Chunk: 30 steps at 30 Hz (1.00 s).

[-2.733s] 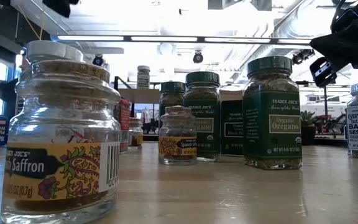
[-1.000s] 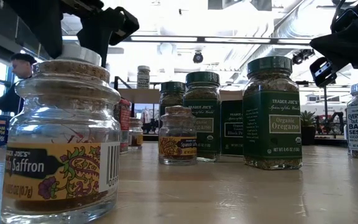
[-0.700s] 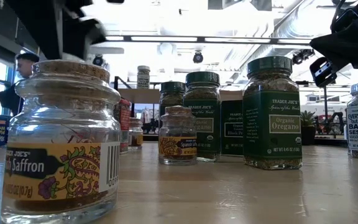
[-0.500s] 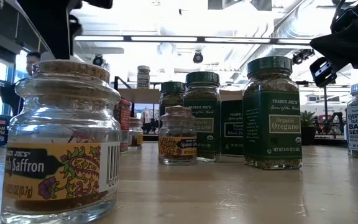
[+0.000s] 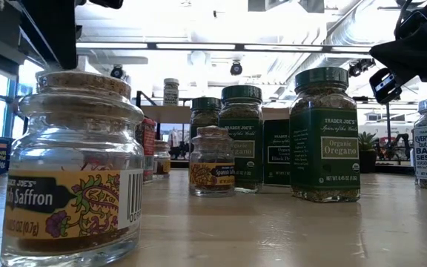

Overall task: Shelf spices
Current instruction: Put the left white seasoning bottle on the shelf aligned with the other white seasoning bottle

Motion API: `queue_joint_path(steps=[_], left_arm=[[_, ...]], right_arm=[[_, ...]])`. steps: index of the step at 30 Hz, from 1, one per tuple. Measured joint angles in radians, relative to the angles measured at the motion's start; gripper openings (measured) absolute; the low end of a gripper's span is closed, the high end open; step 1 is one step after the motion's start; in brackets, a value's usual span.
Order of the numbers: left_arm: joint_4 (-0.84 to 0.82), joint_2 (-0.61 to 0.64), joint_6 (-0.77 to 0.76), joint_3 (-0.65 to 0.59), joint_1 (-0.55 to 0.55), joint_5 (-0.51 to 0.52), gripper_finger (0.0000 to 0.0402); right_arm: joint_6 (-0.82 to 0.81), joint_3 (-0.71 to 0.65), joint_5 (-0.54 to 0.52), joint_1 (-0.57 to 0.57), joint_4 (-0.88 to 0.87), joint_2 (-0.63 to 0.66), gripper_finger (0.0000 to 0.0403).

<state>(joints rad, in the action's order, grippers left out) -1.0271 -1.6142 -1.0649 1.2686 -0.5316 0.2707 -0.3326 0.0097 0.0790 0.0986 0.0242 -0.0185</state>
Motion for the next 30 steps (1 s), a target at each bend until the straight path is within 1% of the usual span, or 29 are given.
queue_joint_path(steps=[4,7,10,13,15,17,19,21,25,30], left_arm=[[-0.001,0.000,0.001,0.000,0.000,-0.005,0.0278],[-0.001,0.000,0.047,0.000,0.000,-0.047,0.0300],[-0.010,0.007,0.155,0.000,0.007,-0.115,0.0308],[-0.050,0.025,0.316,0.000,0.002,-0.153,0.0309],[-0.083,0.027,0.456,0.000,-0.024,-0.133,0.0310],[-0.096,0.026,0.592,-0.006,-0.063,-0.078,0.0310],[-0.070,0.027,0.719,-0.034,-0.089,-0.020,0.0310],[-0.023,0.025,0.806,-0.064,-0.102,0.006,0.0310],[0.060,0.024,0.819,-0.117,-0.103,0.001,0.0310],[0.096,0.024,0.770,-0.127,-0.076,-0.007,0.0310]], right_arm=[[0.000,0.000,0.000,0.000,0.000,0.000,0.0000],[0.000,0.000,0.000,0.000,0.000,0.000,0.0000],[0.000,0.000,0.000,0.000,0.000,0.000,0.0000],[0.000,0.000,0.000,0.000,0.000,0.000,0.0000],[0.000,0.000,0.000,0.000,0.000,0.000,0.0000],[0.000,0.000,0.000,0.000,0.000,0.000,0.0000],[0.000,0.000,0.000,0.000,0.000,0.000,0.0000],[0.000,0.000,0.000,0.000,0.000,0.000,0.0000],[0.000,0.000,0.000,0.000,0.000,0.000,0.0000],[0.000,0.000,0.000,0.000,0.000,0.000,0.0000]])
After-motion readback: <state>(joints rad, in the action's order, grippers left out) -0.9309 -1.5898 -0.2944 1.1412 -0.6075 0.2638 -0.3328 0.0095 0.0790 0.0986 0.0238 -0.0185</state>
